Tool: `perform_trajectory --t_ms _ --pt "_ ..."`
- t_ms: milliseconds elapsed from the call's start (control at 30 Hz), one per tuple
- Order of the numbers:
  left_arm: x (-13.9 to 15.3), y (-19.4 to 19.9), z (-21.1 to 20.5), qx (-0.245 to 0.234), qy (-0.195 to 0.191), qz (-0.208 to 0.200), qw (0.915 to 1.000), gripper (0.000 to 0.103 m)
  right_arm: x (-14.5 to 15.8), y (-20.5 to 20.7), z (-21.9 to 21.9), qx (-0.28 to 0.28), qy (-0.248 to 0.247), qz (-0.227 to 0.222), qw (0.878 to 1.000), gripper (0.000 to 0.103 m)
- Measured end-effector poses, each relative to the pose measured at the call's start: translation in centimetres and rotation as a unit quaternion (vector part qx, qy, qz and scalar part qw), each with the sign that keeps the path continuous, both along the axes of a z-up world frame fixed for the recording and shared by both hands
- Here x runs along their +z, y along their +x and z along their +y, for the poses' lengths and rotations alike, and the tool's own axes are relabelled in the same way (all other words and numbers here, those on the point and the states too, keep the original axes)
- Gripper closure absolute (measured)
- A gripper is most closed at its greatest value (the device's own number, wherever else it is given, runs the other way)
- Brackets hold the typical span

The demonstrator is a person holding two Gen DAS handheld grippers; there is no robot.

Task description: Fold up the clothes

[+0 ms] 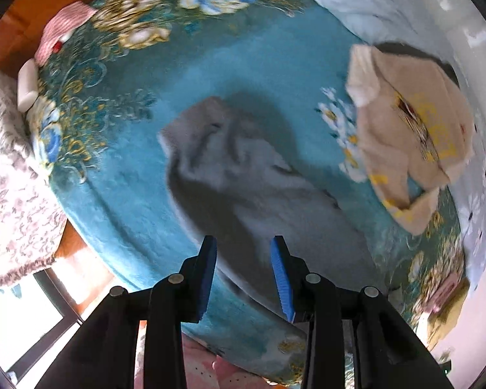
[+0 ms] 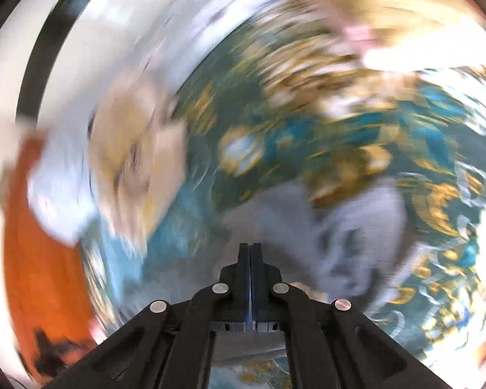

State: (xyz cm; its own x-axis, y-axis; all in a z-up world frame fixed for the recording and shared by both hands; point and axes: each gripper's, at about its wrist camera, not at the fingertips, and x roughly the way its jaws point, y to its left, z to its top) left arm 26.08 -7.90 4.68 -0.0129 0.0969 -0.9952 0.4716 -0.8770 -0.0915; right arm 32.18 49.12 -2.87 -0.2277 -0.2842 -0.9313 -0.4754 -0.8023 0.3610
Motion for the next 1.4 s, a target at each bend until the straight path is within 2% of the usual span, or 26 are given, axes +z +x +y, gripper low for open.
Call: perform_trajectory --t_ms 167,200,233,267,333,367,433,500,633,667,700,733,767,867,933,1000,1067,1167,1267,1333,1400 --pt "-0.1 -0.3 4.3 -0.041 -0.003 -0.008 0.9991 0.068 0.5 4.2 6.6 -0.107 -0.043 0.022 0.993 0.099" --pt "-0.2 -0.4 5.0 -0.049 -0.006 -0.009 0.9987 0.068 0.6 4.5 6.8 -0.105 -0.044 0.025 0.993 0.098" --pt "-0.2 -0.4 5.5 -0.054 -0.009 -0.010 0.9985 0.068 0.8 3.9 5.5 -0.072 -0.035 0.027 0.996 0.095" --pt "-0.2 -0.5 6.1 -0.058 -0.012 -0.012 0.9982 0.068 0.9 3.2 4.1 -0.038 -0.025 0.030 0.999 0.088" --pt "-0.1 -0.6 7.2 -0.065 -0.016 -0.012 0.9977 0.068 1.4 1.5 1.0 0.034 0.000 0.039 0.999 0.040" --pt "0.2 -0.6 7.7 -0.069 -0.017 -0.010 0.9974 0.068 1.5 0.6 -0.8 0.074 0.018 0.046 0.996 0.038" --pt "0.7 -0.6 8.7 -0.085 -0.020 -0.004 0.9962 0.068 1.3 -1.0 -4.8 0.161 0.059 0.045 0.984 0.038" --pt "1.4 -0.5 9.5 -0.102 -0.026 0.001 0.9944 0.067 0.2 -2.2 -8.5 0.241 0.104 0.030 0.965 0.038" --pt "2.2 -0.1 9.6 -0.112 -0.039 0.005 0.9929 0.067 -2.8 -2.6 -12.7 0.328 0.169 -0.009 0.929 0.042" --pt "2.3 0.1 9.4 -0.110 -0.042 0.005 0.9931 0.066 -3.6 -2.7 -13.0 0.338 0.181 -0.022 0.923 0.047" --pt "2.5 0.2 9.2 -0.108 -0.044 0.004 0.9932 0.065 -4.1 -2.7 -13.0 0.338 0.187 -0.036 0.922 0.069" --pt "2.5 0.4 8.9 -0.102 -0.046 0.003 0.9937 0.065 -4.4 -2.7 -12.6 0.331 0.189 -0.046 0.923 0.086" --pt "2.4 0.5 8.6 -0.097 -0.048 0.001 0.9941 0.065 -4.5 -2.7 -11.9 0.316 0.187 -0.053 0.928 0.091" --pt "2.0 0.8 8.0 -0.085 -0.052 -0.006 0.9950 0.065 -3.2 -2.5 -8.7 0.244 0.131 -0.044 0.960 0.097" --pt "1.7 0.8 8.2 -0.081 -0.049 -0.012 0.9954 0.065 -0.6 -1.9 -6.1 0.180 0.049 0.010 0.982 0.097" --pt "1.3 0.7 8.5 -0.080 -0.043 -0.017 0.9957 0.065 2.3 -0.6 -2.7 0.093 -0.047 0.080 0.991 0.097" --pt "1.2 0.3 9.3 -0.091 -0.039 -0.016 0.9950 0.065 3.8 2.2 2.3 -0.039 -0.154 0.142 0.977 0.097" --pt "1.0 -0.2 10.6 -0.110 -0.040 -0.020 0.9929 0.065 1.5 5.7 7.5 -0.164 -0.181 0.133 0.961 0.097" --pt "0.6 -0.3 11.9 -0.130 -0.037 -0.024 0.9906 0.064 -3.4 9.1 10.3 -0.229 -0.177 0.059 0.956 0.097" --pt "0.4 -0.3 12.4 -0.141 -0.040 -0.030 0.9888 0.064 -5.1 10.8 10.8 -0.264 -0.195 0.044 0.944 0.095" --pt "0.4 -0.4 12.8 -0.148 -0.042 -0.033 0.9876 0.064 -5.5 11.5 10.6 -0.272 -0.193 0.039 0.942 0.093"
